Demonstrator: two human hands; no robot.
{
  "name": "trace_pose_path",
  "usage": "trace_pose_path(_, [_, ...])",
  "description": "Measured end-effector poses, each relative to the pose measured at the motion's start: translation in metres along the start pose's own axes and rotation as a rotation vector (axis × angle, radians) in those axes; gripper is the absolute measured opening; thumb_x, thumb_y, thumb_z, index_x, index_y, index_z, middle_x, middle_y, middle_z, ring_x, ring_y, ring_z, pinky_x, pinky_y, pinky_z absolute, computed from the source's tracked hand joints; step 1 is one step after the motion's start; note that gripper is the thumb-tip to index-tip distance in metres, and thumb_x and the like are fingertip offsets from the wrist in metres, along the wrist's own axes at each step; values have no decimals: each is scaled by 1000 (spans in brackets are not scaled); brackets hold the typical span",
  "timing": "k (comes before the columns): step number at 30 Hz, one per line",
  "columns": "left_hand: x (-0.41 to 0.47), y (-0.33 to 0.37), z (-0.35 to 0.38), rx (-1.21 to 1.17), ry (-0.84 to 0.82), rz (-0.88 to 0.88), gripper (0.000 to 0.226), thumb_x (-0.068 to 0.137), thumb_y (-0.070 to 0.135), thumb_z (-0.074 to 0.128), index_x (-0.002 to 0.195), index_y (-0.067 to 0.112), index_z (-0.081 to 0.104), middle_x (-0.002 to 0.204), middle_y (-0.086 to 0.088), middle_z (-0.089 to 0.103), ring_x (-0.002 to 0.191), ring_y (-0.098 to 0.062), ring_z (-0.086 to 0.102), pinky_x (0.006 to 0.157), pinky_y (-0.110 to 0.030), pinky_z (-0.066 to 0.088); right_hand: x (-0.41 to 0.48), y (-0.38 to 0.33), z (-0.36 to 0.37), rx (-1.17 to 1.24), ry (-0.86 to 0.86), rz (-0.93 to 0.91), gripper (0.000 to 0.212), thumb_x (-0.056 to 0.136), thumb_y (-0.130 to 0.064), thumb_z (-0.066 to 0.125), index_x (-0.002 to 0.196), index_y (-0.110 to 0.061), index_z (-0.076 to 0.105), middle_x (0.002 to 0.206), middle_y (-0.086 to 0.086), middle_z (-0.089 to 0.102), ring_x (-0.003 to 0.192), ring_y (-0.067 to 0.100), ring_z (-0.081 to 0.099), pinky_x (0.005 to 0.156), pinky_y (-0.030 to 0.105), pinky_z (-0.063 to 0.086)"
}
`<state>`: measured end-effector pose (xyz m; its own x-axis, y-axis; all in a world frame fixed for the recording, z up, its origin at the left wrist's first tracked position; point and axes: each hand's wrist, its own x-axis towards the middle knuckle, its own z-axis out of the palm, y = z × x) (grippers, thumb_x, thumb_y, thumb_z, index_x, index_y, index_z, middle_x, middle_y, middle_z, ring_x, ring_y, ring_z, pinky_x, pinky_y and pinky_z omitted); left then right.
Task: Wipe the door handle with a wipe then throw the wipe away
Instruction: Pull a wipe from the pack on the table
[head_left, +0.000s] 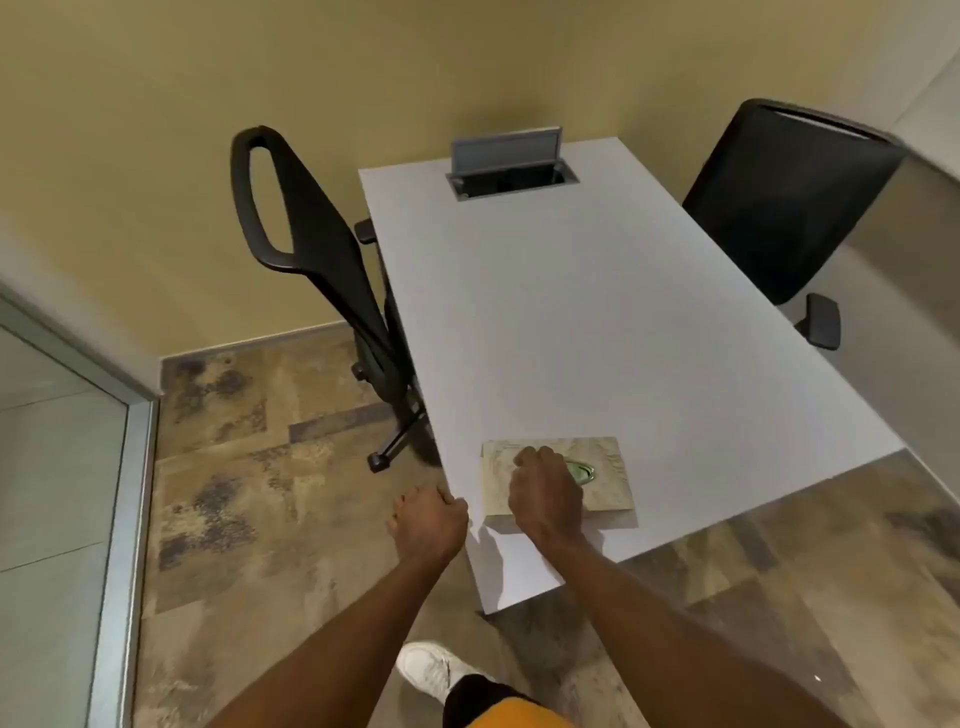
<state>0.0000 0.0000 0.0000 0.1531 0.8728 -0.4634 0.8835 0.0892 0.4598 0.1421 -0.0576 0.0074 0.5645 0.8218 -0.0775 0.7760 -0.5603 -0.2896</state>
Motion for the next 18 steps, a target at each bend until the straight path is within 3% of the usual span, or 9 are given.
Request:
trace_pose_path(3, [10,-1,11,-122,-39,-48,28,104,34,69,90,11,76,101,-11,80,108,-35,73,102,-51,61,11,18,-1,-19,52,160,17,100,-18,59,106,-13,75,103,7,74,97,28,70,72,40,59])
trace_pose_path(7, [16,4,27,-205,-122,-87,41,106,50,68,79,20,65,86,-1,74,101,-33,75,102,-50,62,18,37,1,-60,43,200,20,101,-23,62,105,-12,78,103,8,76,96,26,71,74,39,60])
trace_pose_path(11, [22,8,42,-211,-161,-88,49,102,62,68,93,14,72,96,-5,77,98,-30,74,94,-46,62,24,46,4,-61,28,218,17,96,-26,73,105,-15,82,103,7,78,95,25,71,74,36,59])
trace_pose_path(18, [27,8,52,-108,-151,-31,54,101,68,67,92,15,75,97,-6,79,100,-31,76,99,-51,63,34,45,7,-120,-25,196,18,91,-32,79,103,-20,84,102,3,79,93,22,72,73,34,62])
